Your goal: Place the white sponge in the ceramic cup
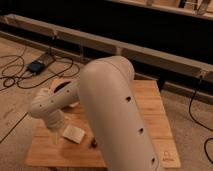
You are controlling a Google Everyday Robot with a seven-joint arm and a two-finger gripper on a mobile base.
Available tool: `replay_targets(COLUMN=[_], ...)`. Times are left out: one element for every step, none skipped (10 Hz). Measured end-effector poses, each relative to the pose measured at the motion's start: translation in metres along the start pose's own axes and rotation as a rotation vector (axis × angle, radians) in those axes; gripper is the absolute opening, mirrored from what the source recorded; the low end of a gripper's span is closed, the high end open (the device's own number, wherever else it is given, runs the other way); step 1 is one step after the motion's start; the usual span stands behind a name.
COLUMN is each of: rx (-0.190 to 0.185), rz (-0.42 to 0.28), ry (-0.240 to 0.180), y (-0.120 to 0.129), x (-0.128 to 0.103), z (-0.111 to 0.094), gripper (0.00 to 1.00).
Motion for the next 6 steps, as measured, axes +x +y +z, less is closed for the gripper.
replay_targets(rx=[-0.003, -0.005, -0.007, -0.004, -0.002, -0.001], rz=[0.019, 0.041, 0.060, 0.079, 0.089, 0.098], ry=[0.006, 0.011, 0.015, 0.016, 0.017, 0.018], y=[0.002, 0.003, 0.003, -0.001, -0.003, -0.006], x=[0.008, 0.016, 0.022, 0.028, 0.030, 0.032], z=[0.006, 0.011, 0.015, 0.018, 0.019, 0.021], gripper=[0.80, 0.80, 0.80, 0.80, 0.80, 0.80])
